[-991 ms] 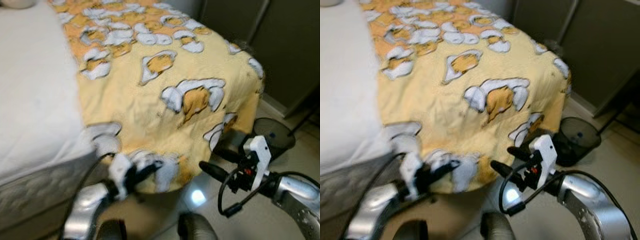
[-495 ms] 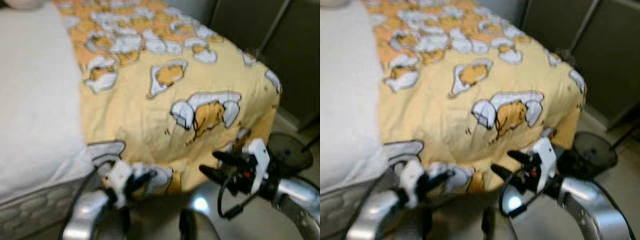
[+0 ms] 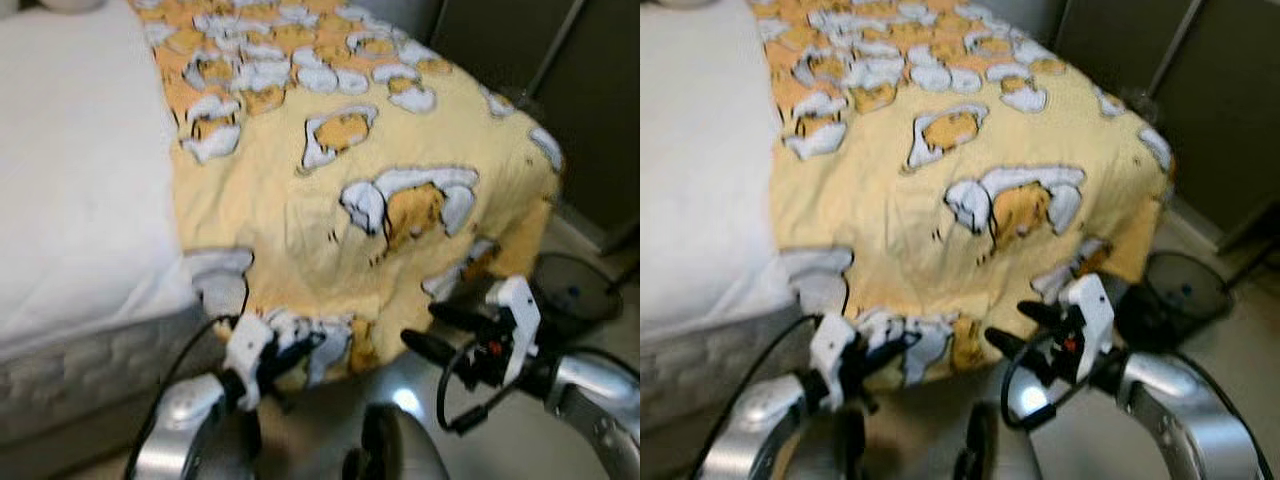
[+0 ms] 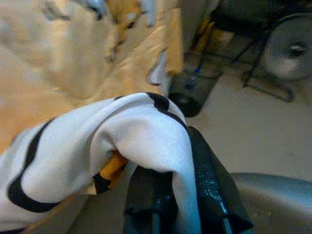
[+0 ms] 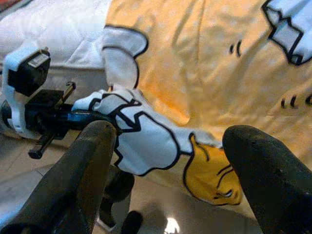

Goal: Clean up the room

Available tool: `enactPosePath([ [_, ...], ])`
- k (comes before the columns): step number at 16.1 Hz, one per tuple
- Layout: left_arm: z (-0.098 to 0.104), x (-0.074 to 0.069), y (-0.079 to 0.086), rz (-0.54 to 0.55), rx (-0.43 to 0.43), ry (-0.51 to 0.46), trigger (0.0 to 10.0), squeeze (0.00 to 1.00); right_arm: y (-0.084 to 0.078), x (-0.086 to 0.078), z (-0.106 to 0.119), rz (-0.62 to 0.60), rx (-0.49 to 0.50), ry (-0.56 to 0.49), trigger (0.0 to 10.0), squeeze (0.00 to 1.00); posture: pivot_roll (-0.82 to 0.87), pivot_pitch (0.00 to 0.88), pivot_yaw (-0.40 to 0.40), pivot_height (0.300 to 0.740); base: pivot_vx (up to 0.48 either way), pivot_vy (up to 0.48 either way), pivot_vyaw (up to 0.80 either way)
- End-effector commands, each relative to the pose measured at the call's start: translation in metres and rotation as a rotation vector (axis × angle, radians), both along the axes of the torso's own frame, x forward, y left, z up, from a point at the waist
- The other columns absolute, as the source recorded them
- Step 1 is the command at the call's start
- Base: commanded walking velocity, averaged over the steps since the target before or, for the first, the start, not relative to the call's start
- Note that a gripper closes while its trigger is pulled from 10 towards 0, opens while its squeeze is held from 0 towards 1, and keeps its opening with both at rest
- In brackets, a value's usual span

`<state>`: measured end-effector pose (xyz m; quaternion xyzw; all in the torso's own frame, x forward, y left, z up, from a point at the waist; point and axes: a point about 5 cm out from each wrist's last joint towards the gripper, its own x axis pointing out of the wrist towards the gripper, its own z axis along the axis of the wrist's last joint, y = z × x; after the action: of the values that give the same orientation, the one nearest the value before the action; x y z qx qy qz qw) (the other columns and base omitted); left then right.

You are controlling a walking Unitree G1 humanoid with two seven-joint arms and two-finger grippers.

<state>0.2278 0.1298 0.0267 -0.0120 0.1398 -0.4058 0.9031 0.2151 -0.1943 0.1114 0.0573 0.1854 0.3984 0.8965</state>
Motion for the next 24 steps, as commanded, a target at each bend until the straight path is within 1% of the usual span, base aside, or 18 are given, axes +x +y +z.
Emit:
enactPosePath([
  [1,0.003,0.000,0.003,0.005,0.002,-0.005,10.0,0.00,-0.002,0.000,0.001,0.000,-0.010,-0.010,10.0,0.00,-0.11,0.007,-0.074,0.622,-0.442,0.000,0.00],
  [3,0.006,0.001,0.003,0.022,0.001,-0.017,10.0,0.00,-0.002,-0.001,-0.001,-0.001,-0.010,-0.007,10.0,0.00,-0.11,0.007,-0.073,0.622,-0.221,0.000,0.00],
  [6,0.007,0.012,0.003,0.059,0.039,-0.031,10.0,0.00,-0.001,0.000,-0.002,-0.005,-0.010,-0.005,10.0,0.00,-0.11,0.007,-0.068,0.622,0.000,0.000,0.00],
  [8,0.010,0.015,0.000,0.064,0.042,-0.046,10.0,0.00,-0.001,0.000,-0.004,-0.013,-0.011,-0.007,10.0,0.00,-0.11,0.007,-0.065,0.622,0.000,0.000,0.00],
  [10,0.009,0.016,-0.003,0.073,0.050,-0.049,10.0,0.00,-0.001,0.000,-0.004,-0.028,-0.012,-0.012,10.0,0.00,-0.12,0.010,-0.062,0.622,0.000,0.000,0.00],
  [11,0.009,0.017,-0.003,0.096,0.036,-0.054,10.0,1.00,-0.001,0.001,-0.005,-0.029,-0.013,-0.012,10.0,0.00,-0.12,0.010,-0.061,0.622,0.000,0.000,0.00],
  [17,0.007,0.023,-0.011,0.084,0.003,-0.014,10.0,1.00,-0.002,0.001,-0.006,-0.039,-0.019,-0.014,10.0,0.00,-0.13,0.006,-0.054,0.622,0.000,0.000,0.00],
  [19,0.007,0.023,-0.013,0.078,0.008,-0.014,10.0,1.00,-0.002,0.001,-0.006,-0.046,-0.021,-0.021,10.0,0.00,-0.13,0.005,-0.052,0.622,0.000,0.000,0.00],
  [20,0.008,0.023,-0.011,0.082,0.021,-0.023,10.0,1.00,-0.003,0.002,-0.004,-0.063,-0.022,-0.035,10.0,0.00,-0.13,0.004,-0.049,0.622,0.000,0.000,0.00],
  [21,0.013,0.026,-0.004,0.107,0.039,-0.053,10.0,1.00,-0.006,0.004,-0.002,-0.094,-0.033,-0.059,10.0,0.00,-0.13,0.003,-0.044,0.622,0.000,0.000,0.00],
  [22,0.022,0.029,0.005,0.166,0.037,-0.090,10.0,1.00,-0.010,0.006,0.001,-0.130,-0.049,-0.095,10.0,0.00,-0.13,0.003,-0.042,0.622,0.000,0.000,0.00],
  [23,0.035,0.038,0.016,0.284,0.026,-0.156,10.0,1.00,-0.011,0.009,0.004,-0.192,-0.035,-0.137,10.0,0.00,-0.12,0.000,-0.036,0.622,0.000,0.000,0.00],
  [24,0.046,0.046,0.023,0.390,0.023,-0.205,10.0,1.00,-0.011,0.013,0.006,-0.258,-0.037,-0.180,10.0,0.00,-0.11,0.000,-0.035,0.622,0.000,0.000,0.00],
])
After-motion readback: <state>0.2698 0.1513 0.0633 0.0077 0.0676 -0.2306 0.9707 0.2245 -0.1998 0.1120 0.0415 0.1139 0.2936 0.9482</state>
